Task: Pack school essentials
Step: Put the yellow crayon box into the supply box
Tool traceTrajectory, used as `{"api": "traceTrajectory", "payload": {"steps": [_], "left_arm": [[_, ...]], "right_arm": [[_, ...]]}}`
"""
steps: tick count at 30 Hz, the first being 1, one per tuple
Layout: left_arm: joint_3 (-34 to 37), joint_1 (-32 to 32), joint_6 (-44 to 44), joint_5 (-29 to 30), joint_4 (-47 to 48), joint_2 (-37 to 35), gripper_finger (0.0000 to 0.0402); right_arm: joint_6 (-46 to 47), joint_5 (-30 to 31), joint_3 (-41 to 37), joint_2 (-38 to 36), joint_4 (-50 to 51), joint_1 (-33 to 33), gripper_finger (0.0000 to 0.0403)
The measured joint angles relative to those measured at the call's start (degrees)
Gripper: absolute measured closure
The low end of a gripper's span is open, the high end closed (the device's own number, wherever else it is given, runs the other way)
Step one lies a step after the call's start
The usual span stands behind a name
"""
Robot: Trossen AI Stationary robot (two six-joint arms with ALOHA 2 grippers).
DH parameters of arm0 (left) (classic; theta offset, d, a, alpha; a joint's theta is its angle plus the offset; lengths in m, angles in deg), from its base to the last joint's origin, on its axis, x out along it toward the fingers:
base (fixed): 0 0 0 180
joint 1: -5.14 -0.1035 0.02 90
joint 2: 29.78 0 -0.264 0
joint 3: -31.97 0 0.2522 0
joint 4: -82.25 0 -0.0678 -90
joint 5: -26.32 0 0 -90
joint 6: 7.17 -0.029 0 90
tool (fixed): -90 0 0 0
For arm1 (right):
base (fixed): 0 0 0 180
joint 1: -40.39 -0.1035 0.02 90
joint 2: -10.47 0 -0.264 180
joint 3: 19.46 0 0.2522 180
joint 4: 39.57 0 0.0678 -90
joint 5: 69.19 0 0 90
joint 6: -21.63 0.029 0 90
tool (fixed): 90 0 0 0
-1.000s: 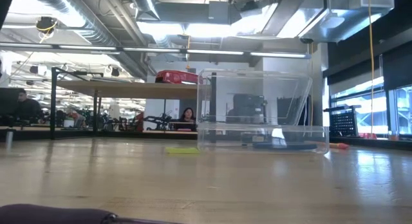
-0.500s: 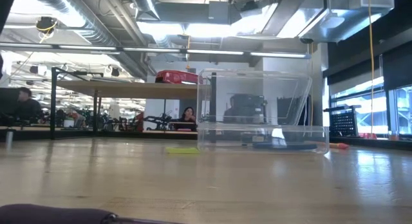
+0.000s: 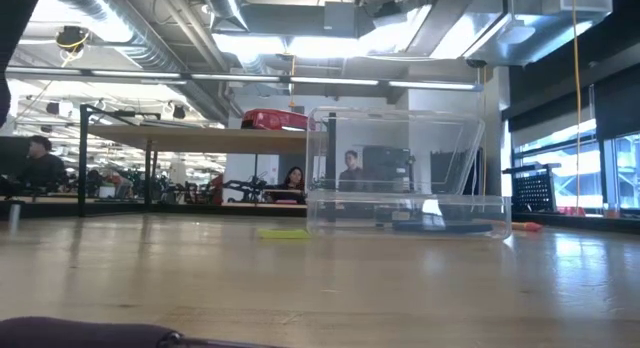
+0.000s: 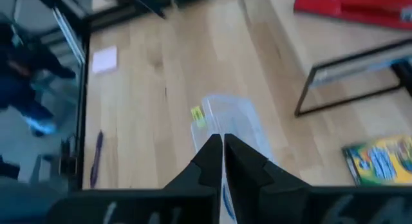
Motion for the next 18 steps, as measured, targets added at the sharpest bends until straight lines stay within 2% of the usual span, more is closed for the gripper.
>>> {"api": "traceTrajectory", "payload": {"steps": [3,10,13,18], "left_arm": [[0.00,-3.21,-0.18,0.07,0.00,0.01,0.0312],[0.00,-8.87,-8.48,-0.40,-3.37,0.02,0.0312],[0.00,-11.26,-13.46,-4.21,-6.71,0.02,0.0312],[-0.01,-15.15,-19.54,-7.19,-7.64,0.69,0.0312]], "right_arm": [[7.59,3.13,0.00,0.51,-3.48,0.06,0.0382],[14.42,13.11,-0.02,3.88,-1.61,0.53,0.0382],[16.75,13.43,-0.02,4.83,-1.42,1.69,0.0382],[19.34,13.52,-0.02,5.20,-1.24,4.01,0.0382]]}}
